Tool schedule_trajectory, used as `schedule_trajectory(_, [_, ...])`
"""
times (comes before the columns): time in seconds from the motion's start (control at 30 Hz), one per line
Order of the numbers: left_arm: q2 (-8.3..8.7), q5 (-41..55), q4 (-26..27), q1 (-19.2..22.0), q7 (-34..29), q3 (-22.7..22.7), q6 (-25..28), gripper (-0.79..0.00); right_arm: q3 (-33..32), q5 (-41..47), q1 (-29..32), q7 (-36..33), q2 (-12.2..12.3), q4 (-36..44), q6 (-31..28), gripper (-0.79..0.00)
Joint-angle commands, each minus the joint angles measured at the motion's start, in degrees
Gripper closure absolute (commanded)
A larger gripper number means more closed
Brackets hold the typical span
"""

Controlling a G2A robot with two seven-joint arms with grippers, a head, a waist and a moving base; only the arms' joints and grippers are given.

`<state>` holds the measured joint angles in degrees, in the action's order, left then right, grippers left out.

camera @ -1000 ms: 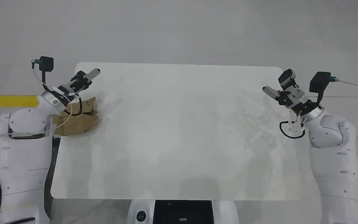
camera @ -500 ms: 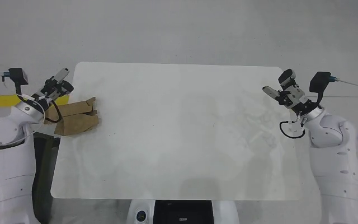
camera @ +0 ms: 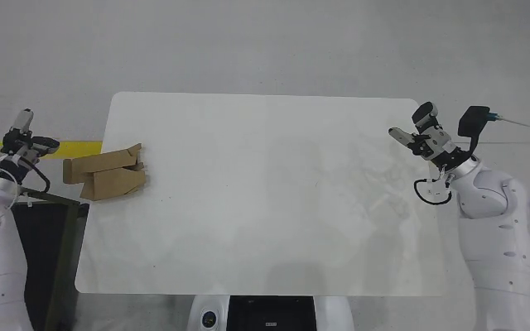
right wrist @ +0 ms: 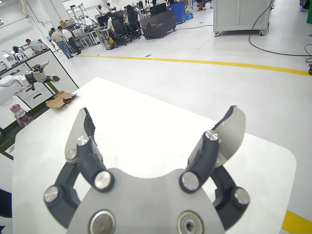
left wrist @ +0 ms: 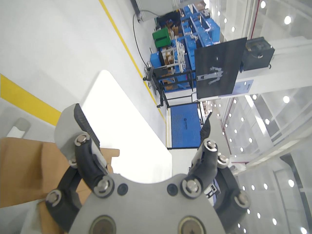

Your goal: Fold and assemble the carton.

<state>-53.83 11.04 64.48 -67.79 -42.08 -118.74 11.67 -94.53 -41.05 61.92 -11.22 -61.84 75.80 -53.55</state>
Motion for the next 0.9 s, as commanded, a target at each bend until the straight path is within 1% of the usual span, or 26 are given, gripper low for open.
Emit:
schedule_trajectory(0.0, [0.36,-1.1,-1.4,-0.3,1.0,-1.2,-0.2,-0.785,0.0,0.0,0.0,0.0,0.0,0.0,0.0,-0.785])
schedule_trajectory(0.1, [0.76,-2.2,-4.0,-0.4,2.8,-2.3,-0.7,-0.785,0.0,0.0,0.0,0.0,0.0,0.0,0.0,-0.785])
schedule_trajectory(0.2, [1.10,-4.1,-7.7,-0.4,5.6,-2.7,-1.1,-0.785,0.0,0.0,0.0,0.0,0.0,0.0,0.0,-0.785])
schedule_trajectory(0.3, [1.16,-3.7,-10.7,0.0,6.8,-2.6,-1.6,-0.785,0.0,0.0,0.0,0.0,0.0,0.0,0.0,-0.785])
schedule_trajectory(0.4, [1.35,-5.8,-13.4,0.3,7.5,-1.6,-1.7,-0.785,0.0,0.0,0.0,0.0,0.0,0.0,0.0,-0.785])
schedule_trajectory(0.6, [1.45,-8.0,-17.2,1.3,6.5,1.0,-1.3,-0.785,0.0,0.0,0.0,0.0,0.0,0.0,0.0,-0.785])
schedule_trajectory(0.73, [1.30,-6.8,-19.2,1.9,3.4,2.7,-0.6,-0.785,0.0,0.0,0.0,0.0,0.0,0.0,0.0,-0.785])
schedule_trajectory(0.87, [1.29,-6.0,-19.7,1.7,0.8,3.7,-0.1,-0.785,0.0,0.0,0.0,0.0,0.0,0.0,0.0,-0.785])
